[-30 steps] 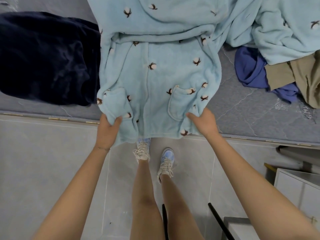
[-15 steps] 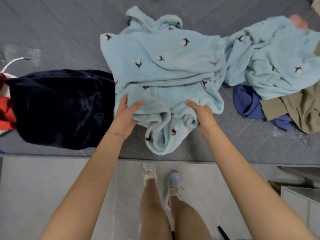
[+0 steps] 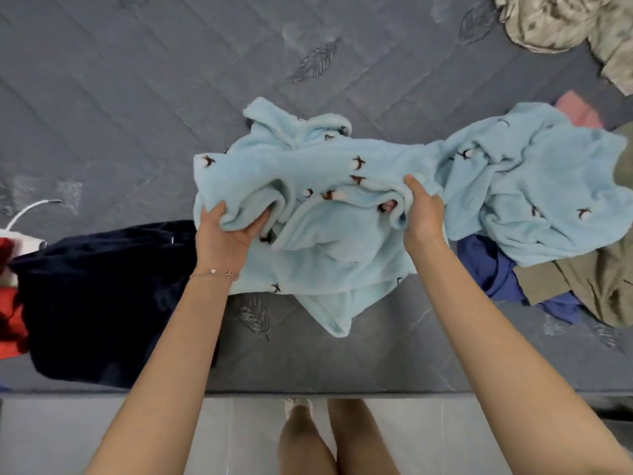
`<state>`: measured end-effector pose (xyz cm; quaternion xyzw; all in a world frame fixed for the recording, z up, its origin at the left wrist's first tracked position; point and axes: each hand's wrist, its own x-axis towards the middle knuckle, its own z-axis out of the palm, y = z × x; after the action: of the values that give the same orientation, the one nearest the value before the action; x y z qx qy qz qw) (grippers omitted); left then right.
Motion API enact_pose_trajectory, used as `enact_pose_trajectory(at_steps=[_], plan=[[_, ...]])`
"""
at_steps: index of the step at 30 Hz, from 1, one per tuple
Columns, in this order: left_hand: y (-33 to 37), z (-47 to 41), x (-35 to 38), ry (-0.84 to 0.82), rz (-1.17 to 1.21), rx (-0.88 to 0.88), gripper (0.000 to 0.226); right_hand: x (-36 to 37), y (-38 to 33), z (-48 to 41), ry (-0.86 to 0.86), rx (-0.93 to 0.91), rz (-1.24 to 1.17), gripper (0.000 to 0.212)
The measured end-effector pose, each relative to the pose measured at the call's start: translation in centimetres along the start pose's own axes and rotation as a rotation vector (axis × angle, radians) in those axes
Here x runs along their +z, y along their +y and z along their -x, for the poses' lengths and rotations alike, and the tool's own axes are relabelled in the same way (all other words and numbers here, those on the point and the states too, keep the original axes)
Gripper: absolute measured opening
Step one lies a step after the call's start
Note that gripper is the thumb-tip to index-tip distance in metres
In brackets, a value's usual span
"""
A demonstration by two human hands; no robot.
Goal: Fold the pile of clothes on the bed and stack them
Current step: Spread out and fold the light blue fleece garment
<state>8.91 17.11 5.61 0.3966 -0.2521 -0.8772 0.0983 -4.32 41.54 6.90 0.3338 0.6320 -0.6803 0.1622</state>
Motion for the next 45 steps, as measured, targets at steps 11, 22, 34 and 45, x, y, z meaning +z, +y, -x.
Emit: enact_pose_trajectory(at_steps=[11, 22, 34, 45], plan=[[4.6, -7.4, 3.0, 0.113, 0.067, 0.102, 0.035, 4.6, -4.1, -9.3, 0.039, -0.041, -0.001, 0.016], [7.5, -15.6, 2.3, 0.235, -0.145, -0.038, 0.038, 10.3, -4.5, -13.3, 0.079, -0.066, 0.109, 0.030], [1.6, -16.2, 0.8, -0.202, -1.771, 0.438, 0.062, 5.4, -1.0, -12.7, 0.031, -0.486, 1.104, 0.080], [-12.8, -11.1, 5.0, -0.458, -2.250, 0.704, 0.081, -0.9, -0.8, -12.4, 0.092, -0.122, 0.811, 0.087]])
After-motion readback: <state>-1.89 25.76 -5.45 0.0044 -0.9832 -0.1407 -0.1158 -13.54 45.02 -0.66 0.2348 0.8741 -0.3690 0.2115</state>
